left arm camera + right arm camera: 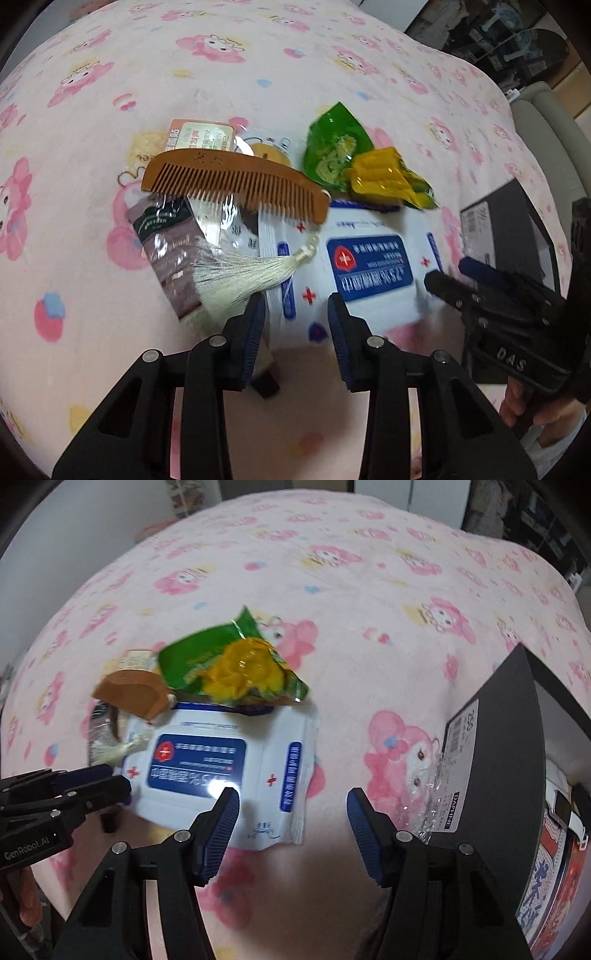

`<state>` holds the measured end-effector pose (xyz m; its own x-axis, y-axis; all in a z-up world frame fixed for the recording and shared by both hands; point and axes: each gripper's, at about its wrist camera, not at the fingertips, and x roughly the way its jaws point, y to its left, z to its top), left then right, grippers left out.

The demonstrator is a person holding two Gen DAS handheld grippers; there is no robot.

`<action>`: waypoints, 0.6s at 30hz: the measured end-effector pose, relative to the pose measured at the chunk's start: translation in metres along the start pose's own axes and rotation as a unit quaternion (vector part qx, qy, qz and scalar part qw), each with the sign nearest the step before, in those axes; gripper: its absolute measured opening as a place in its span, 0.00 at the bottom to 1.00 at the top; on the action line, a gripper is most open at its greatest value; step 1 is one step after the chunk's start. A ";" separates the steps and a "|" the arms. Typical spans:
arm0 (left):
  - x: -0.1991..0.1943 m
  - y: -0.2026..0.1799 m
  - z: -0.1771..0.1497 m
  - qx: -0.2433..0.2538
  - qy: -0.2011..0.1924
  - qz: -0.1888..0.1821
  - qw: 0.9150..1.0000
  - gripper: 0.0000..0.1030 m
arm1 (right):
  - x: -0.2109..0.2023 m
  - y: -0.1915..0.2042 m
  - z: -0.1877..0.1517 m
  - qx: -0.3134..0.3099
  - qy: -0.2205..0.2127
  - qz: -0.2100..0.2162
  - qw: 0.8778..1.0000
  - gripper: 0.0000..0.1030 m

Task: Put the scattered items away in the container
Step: 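Close the left gripper on the white alcohol-wipes pack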

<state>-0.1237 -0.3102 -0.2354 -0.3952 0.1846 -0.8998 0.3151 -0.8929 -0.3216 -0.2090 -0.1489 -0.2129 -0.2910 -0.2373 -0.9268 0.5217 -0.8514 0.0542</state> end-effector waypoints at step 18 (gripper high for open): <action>-0.029 0.004 -0.047 0.013 0.049 -0.063 0.997 0.33 | -0.029 0.012 -0.038 -0.025 0.060 0.179 0.982 0.56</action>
<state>-0.0701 -0.2995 -0.2245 -0.3440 0.3347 -0.8773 0.2448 -0.8701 -0.4279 -0.1641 -0.1350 -0.1996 0.0135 -0.4572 -0.8893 0.6134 -0.6985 0.3684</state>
